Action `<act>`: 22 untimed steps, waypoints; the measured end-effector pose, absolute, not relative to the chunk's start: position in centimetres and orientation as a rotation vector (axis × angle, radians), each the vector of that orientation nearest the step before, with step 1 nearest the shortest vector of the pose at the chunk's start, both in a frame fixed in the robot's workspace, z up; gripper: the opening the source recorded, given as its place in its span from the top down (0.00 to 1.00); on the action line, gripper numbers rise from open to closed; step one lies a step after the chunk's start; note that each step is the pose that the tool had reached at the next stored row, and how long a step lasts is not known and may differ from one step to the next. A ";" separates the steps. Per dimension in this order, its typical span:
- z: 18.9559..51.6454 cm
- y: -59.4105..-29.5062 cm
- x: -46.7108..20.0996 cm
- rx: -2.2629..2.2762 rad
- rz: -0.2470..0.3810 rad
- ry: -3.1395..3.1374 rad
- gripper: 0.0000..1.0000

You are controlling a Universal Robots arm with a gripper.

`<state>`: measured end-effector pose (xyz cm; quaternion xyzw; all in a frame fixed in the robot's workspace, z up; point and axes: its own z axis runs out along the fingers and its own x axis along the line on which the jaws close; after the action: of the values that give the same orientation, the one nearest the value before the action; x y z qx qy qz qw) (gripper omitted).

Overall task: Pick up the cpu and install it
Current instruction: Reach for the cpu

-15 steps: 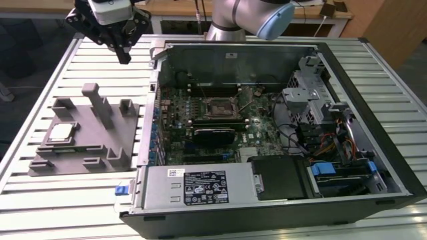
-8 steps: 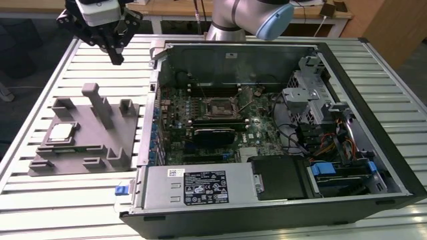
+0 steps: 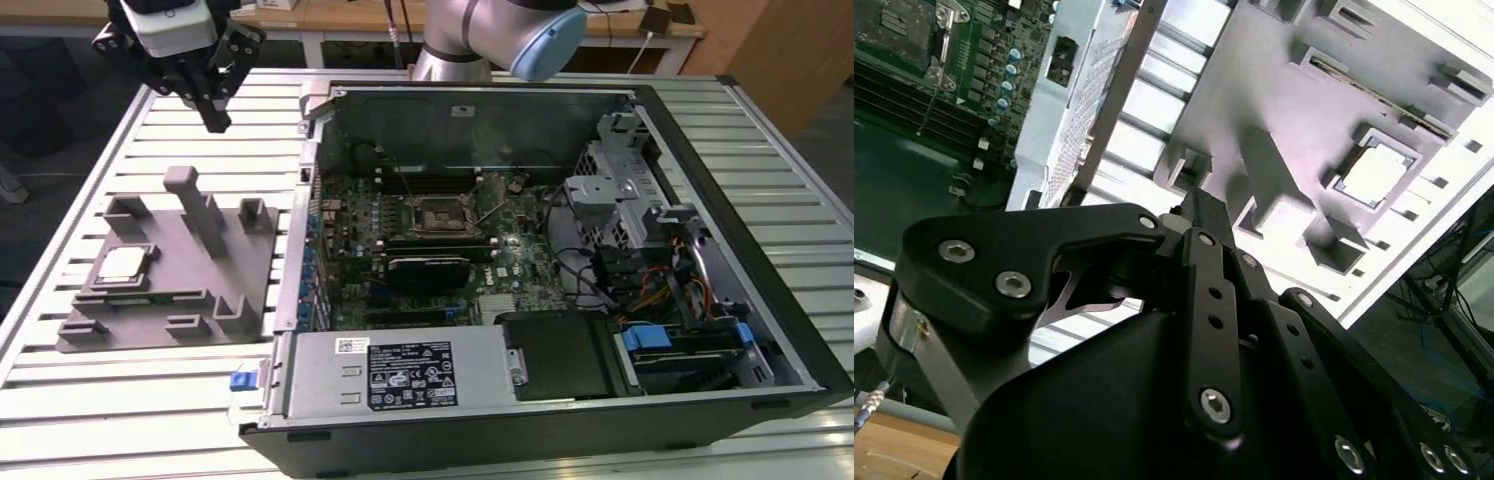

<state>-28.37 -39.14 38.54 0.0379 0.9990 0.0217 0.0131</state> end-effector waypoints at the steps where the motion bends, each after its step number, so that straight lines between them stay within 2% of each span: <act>1: 38.5 -39.1 -28.5 0.118 0.068 3.113 0.89; 22: 37.7 -39.1 -32.2 0.118 0.068 3.113 0.89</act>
<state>-32.21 -39.15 37.68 0.0378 0.9990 0.0217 0.0131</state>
